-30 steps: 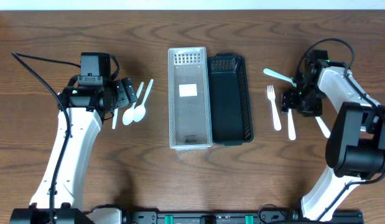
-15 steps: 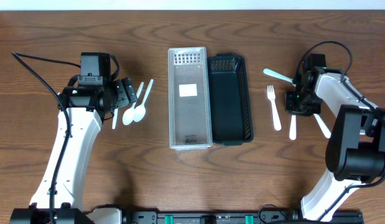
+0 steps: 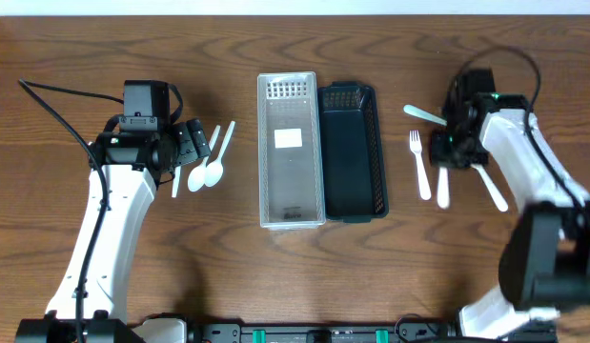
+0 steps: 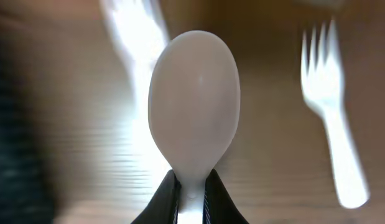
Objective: Pack container
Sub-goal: 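Carry the spoon with the right gripper and drop it into the black tray, then move the right gripper to the right fork and grasp it, then place the fork into the black tray with the right gripper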
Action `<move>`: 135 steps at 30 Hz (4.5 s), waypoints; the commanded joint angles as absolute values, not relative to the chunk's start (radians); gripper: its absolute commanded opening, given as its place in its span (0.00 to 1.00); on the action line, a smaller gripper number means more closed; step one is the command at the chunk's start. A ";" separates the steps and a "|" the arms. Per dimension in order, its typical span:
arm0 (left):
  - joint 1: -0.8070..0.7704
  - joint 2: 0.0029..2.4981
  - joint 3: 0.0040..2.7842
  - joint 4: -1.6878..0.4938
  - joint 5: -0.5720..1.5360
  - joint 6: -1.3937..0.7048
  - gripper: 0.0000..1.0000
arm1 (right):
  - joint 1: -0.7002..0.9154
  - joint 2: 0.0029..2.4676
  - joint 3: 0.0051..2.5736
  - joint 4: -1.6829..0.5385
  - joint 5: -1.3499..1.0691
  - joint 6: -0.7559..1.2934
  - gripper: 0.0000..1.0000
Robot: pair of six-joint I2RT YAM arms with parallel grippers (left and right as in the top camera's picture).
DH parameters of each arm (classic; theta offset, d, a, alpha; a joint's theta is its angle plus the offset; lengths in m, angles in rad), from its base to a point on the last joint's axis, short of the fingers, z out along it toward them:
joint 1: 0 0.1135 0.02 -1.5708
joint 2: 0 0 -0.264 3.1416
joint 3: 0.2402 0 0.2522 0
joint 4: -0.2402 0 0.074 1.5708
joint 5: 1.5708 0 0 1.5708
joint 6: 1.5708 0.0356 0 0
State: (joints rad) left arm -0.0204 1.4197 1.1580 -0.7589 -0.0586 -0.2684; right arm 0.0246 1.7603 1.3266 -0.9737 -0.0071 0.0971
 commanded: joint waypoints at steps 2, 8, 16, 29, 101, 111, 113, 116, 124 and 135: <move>-0.015 1.425 1.176 -0.762 -0.060 -0.263 0.98 | 0.176 1.580 1.381 -0.926 -0.111 0.109 0.01; -0.015 1.425 1.176 -0.762 -0.060 -0.263 0.98 | 0.358 1.600 1.356 -0.899 -0.106 0.247 0.01; -0.015 1.425 1.176 -0.762 -0.060 -0.263 0.98 | 0.469 1.793 1.309 -0.796 -0.083 0.299 0.04; -0.015 1.425 1.176 -0.762 -0.060 -0.264 0.98 | 0.223 1.571 1.402 -0.859 0.117 -0.004 0.97; -0.015 1.425 1.176 -0.762 -0.060 -0.263 0.98 | -0.217 2.064 1.263 -0.868 -0.064 -0.171 0.23; -0.015 1.425 1.176 -0.762 -0.060 -0.263 0.98 | -0.191 1.946 1.364 -1.021 -0.035 -0.056 0.04; -0.015 1.425 1.176 -0.762 -0.060 -0.263 0.98 | -0.159 1.883 1.405 -1.073 -0.035 -0.056 0.04; -0.015 1.425 1.176 -0.762 -0.060 -0.263 0.98 | -0.078 1.768 1.466 -1.124 -0.055 -0.056 0.01; -0.015 1.425 1.176 -0.762 -0.060 -0.263 0.98 | 0.198 1.593 1.509 -0.991 -0.169 0.100 0.01; -0.015 1.425 1.176 -0.762 -0.060 -0.263 0.98 | 0.450 1.801 1.390 -0.836 -0.146 0.370 0.05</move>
